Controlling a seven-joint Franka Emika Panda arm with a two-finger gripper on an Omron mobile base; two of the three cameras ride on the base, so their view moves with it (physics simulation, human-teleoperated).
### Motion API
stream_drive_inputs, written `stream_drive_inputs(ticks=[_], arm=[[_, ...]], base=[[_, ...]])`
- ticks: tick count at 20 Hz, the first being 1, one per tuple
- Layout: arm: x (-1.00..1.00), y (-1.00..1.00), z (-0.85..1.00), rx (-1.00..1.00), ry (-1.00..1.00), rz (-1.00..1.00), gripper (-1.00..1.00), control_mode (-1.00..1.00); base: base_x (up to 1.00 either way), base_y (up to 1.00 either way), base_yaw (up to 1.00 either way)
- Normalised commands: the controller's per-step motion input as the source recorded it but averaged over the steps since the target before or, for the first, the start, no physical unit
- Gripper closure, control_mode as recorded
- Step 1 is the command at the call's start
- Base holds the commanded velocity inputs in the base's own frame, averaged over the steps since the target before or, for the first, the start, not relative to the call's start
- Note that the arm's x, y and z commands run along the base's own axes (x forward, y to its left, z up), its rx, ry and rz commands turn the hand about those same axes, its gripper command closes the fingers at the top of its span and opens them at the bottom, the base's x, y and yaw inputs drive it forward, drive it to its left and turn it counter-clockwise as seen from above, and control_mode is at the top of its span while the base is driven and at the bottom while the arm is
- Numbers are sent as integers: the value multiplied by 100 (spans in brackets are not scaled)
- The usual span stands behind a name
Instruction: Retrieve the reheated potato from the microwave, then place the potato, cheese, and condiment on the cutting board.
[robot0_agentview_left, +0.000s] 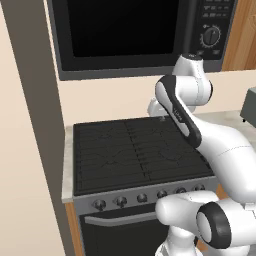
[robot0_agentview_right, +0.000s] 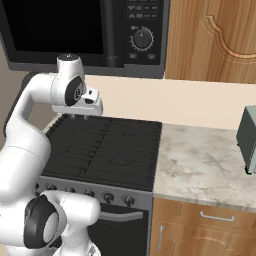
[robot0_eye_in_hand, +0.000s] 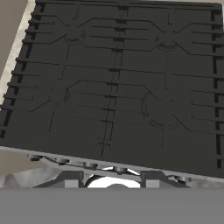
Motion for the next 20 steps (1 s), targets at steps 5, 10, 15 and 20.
stream_drive_inputs(ticks=[5,10,15,20], arm=[[-10,0,0,0,-3,0,-100,-100],[-17,-4,1,0,-12,0,-100,-100],[-14,-9,10,0,-15,0,-100,-100],[-16,-15,21,1,-11,-9,-100,-100]], base=[[0,0,0],[0,0,0],[0,0,0],[0,0,0]])
